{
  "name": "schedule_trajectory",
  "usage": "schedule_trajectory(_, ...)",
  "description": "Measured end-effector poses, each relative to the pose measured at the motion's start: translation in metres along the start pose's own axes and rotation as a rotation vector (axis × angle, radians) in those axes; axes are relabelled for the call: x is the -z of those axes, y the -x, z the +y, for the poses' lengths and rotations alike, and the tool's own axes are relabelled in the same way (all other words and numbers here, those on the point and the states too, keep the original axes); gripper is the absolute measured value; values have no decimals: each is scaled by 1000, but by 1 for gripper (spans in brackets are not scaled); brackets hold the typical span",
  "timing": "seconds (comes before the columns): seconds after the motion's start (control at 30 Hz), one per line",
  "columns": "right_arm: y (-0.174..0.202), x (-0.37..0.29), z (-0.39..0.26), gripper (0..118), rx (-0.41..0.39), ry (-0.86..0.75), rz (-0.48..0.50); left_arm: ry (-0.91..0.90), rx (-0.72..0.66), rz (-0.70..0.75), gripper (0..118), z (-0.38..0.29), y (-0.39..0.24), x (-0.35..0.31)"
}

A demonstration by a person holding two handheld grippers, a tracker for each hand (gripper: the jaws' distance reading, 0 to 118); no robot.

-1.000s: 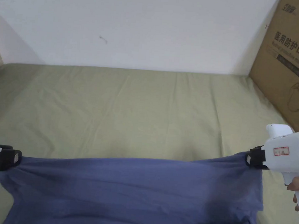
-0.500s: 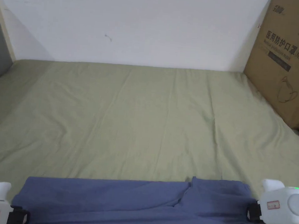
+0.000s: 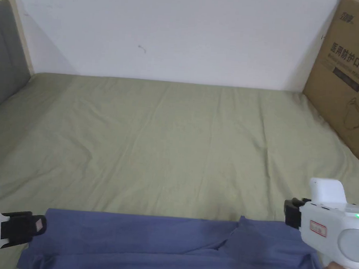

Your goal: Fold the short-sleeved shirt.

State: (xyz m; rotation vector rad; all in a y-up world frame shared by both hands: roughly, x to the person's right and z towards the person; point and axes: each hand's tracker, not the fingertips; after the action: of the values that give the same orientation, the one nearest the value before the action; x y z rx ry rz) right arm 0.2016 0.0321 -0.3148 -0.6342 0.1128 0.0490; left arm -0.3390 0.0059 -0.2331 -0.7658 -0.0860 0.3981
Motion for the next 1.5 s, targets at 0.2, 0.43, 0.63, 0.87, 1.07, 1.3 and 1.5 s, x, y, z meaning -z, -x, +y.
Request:
schedule_trajectory(0.2, 69, -14, 0, 1, -3, -221, -27, 39, -44, -33, 0, -14, 9, -6)
schedule_trajectory(0.43, 120, -6, -2, 1, -39, -275, -103, 8, -203, -106, 0, -21, 47, -13)
schedule_trajectory(0.63, 129, 8, -8, 1, 37, -223, -67, 31, -402, -215, 100, -29, 99, 22)
schedule_trajectory(0.87, 136, 31, -6, 1, 23, -155, -64, 164, -466, -224, 106, -42, 123, 90)
schedule_trajectory(1.07, 142, 49, -4, 1, 1, -122, -64, 128, -660, -547, 68, -42, 127, 129)
schedule_trajectory(1.3, 141, 57, -4, 1, 6, -85, -47, 239, -550, -354, 6, -33, 135, 135)
schedule_trajectory(1.5, 127, 56, -4, 1, 71, -62, -33, 234, -486, -326, 6, -19, 138, 114)
